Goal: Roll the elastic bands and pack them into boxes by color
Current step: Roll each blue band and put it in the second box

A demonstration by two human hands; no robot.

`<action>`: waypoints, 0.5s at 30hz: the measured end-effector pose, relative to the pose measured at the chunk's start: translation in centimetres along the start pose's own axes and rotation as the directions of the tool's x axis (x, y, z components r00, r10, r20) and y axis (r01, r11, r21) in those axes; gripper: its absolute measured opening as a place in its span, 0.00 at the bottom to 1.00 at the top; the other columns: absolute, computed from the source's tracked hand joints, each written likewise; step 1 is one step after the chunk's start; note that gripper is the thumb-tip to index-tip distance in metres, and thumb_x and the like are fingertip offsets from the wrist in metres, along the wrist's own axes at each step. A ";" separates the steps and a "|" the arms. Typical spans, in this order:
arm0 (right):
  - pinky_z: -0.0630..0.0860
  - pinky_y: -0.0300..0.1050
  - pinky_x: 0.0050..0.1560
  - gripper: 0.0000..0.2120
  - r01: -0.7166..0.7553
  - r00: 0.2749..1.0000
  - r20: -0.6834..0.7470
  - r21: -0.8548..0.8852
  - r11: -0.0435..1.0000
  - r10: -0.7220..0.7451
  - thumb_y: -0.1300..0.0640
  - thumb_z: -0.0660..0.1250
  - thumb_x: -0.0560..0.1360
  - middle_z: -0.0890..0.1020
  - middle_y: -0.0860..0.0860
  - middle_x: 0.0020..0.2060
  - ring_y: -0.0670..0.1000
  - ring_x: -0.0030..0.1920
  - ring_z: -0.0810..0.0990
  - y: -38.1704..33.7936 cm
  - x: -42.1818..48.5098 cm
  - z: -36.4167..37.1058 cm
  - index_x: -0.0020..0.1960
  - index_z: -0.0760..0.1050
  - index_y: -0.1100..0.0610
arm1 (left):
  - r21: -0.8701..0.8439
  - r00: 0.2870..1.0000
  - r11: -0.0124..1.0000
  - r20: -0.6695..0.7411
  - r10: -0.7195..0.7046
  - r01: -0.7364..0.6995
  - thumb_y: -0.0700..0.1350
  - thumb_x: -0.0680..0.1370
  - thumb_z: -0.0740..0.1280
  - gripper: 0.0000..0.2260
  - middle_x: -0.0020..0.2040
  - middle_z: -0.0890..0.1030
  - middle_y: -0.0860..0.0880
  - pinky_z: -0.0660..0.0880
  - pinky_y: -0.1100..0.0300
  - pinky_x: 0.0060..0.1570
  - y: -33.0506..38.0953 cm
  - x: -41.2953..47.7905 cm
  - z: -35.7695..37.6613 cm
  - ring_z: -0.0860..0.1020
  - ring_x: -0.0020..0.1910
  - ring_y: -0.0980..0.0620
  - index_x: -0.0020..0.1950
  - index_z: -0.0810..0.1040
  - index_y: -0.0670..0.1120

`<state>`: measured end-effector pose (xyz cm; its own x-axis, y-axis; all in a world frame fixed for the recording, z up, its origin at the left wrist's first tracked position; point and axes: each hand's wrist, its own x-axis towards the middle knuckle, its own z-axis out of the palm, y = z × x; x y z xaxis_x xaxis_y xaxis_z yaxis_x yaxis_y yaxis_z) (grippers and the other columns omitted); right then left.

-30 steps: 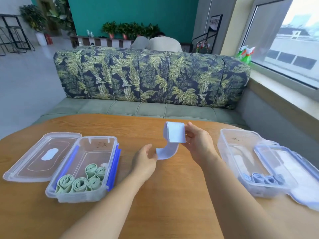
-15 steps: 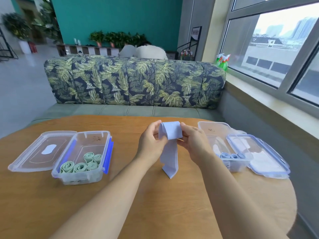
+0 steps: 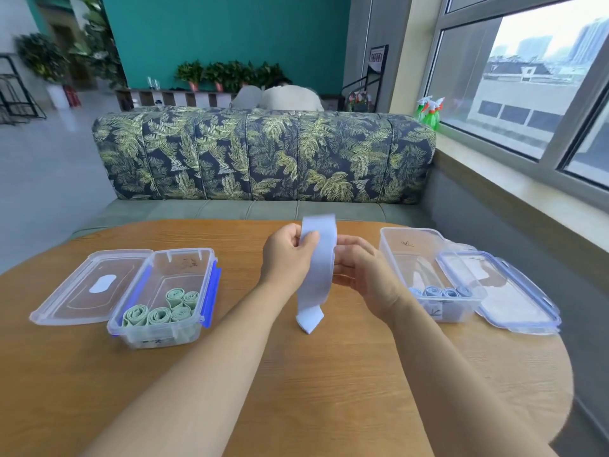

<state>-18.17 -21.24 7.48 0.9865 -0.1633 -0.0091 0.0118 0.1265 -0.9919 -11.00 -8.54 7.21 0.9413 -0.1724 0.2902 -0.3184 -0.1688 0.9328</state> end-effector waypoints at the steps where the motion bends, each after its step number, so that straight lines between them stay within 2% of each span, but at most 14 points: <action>1: 0.77 0.45 0.44 0.19 0.009 0.999 0.033 -0.029 1.000 -0.008 0.54 0.70 0.69 0.83 0.51 0.40 0.51 0.38 0.79 0.0 0.1 0.0 0.58 0.76 0.57 | 0.014 1.000 1.000 0.011 -0.005 0.005 0.42 0.77 0.67 0.09 0.32 0.75 0.48 0.64 0.58 0.33 0.1 0.1 0.1 0.68 0.31 0.53 0.40 0.76 0.38; 2: 0.76 0.43 0.39 0.16 0.031 0.999 0.041 -0.074 0.997 -0.028 0.56 0.71 0.71 0.82 0.51 0.38 0.50 0.35 0.78 -0.2 0.1 0.3 0.57 0.76 0.57 | 0.021 1.000 1.000 0.018 -0.011 0.011 0.42 0.77 0.67 0.09 0.32 0.75 0.48 0.64 0.58 0.33 0.1 0.1 0.1 0.67 0.32 0.53 0.40 0.76 0.39; 4: 0.72 0.39 0.30 0.03 0.075 0.997 -0.019 -0.140 0.987 -0.078 0.59 0.68 0.77 0.80 0.50 0.32 0.49 0.30 0.75 -0.5 0.6 0.6 0.49 0.76 0.58 | -0.011 0.998 0.999 0.053 -0.032 0.033 0.47 0.76 0.68 0.13 0.35 0.75 0.47 0.66 0.57 0.37 0.0 -0.1 0.0 0.69 0.34 0.52 0.42 0.77 0.37; 6: 0.67 0.37 0.26 0.09 0.061 0.995 -0.067 -0.087 0.994 -0.067 0.62 0.64 0.80 0.77 0.49 0.28 0.48 0.27 0.71 -0.7 1.1 0.5 0.41 0.73 0.57 | -0.225 0.976 0.962 0.187 -0.111 0.153 0.54 0.74 0.67 0.18 0.43 0.82 0.46 0.71 0.55 0.43 0.3 -1.1 -0.2 0.76 0.41 0.50 0.51 0.80 0.39; 8: 0.66 0.38 0.26 0.12 0.029 0.999 -0.033 0.050 0.998 -0.028 0.63 0.62 0.80 0.76 0.48 0.26 0.47 0.25 0.72 -1.2 1.5 0.5 0.38 0.71 0.57 | -0.418 0.887 0.820 0.409 -0.216 0.392 0.59 0.74 0.66 0.22 0.51 0.84 0.45 0.75 0.55 0.46 0.1 -2.2 -0.6 0.80 0.47 0.49 0.59 0.80 0.44; 10: 0.67 0.38 0.26 0.12 0.002 1.000 -0.012 0.119 0.993 -0.001 0.64 0.61 0.80 0.78 0.49 0.26 0.46 0.24 0.74 -1.4 2.0 0.4 0.38 0.71 0.57 | -0.373 0.766 0.750 0.584 -0.267 0.546 0.64 0.74 0.62 0.24 0.52 0.83 0.46 0.77 0.56 0.44 -0.5 -3.4 -1.2 0.80 0.50 0.48 0.61 0.79 0.49; 12: 0.69 0.38 0.25 0.12 -0.028 0.998 -0.044 0.143 0.989 0.034 0.66 0.60 0.80 0.78 0.48 0.25 0.45 0.23 0.74 -1.2 2.8 0.3 0.39 0.71 0.58 | -0.272 0.667 0.734 0.675 -0.316 0.623 0.69 0.70 0.59 0.30 0.52 0.83 0.44 0.77 0.54 0.46 -1.4 -4.2 -1.6 0.81 0.50 0.46 0.60 0.79 0.49; 14: 0.74 0.39 0.29 0.11 -0.085 0.991 -0.091 0.109 0.990 0.095 0.68 0.59 0.80 0.80 0.50 0.31 0.47 0.28 0.77 -0.2 3.8 -0.2 0.41 0.74 0.58 | -0.222 0.608 0.719 0.720 -0.335 0.659 0.71 0.70 0.58 0.32 0.51 0.82 0.42 0.78 0.55 0.45 -2.4 -4.6 -1.5 0.82 0.47 0.46 0.60 0.78 0.47; 15: 0.75 0.39 0.31 0.11 -0.123 0.985 -0.115 0.065 0.990 0.130 0.69 0.59 0.79 0.80 0.52 0.33 0.48 0.29 0.78 0.4 4.2 -0.3 0.42 0.75 0.59 | -0.223 0.610 0.708 0.709 -0.354 0.670 0.70 0.73 0.58 0.30 0.50 0.82 0.41 0.78 0.56 0.43 -2.8 -4.8 -1.3 0.82 0.46 0.46 0.60 0.77 0.47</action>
<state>-14.13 -22.17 6.96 0.9543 -0.2568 -0.1525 -0.0993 0.2087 -0.9729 -14.44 -5.95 3.48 0.6080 -0.7331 -0.3048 0.4305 -0.0182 0.9024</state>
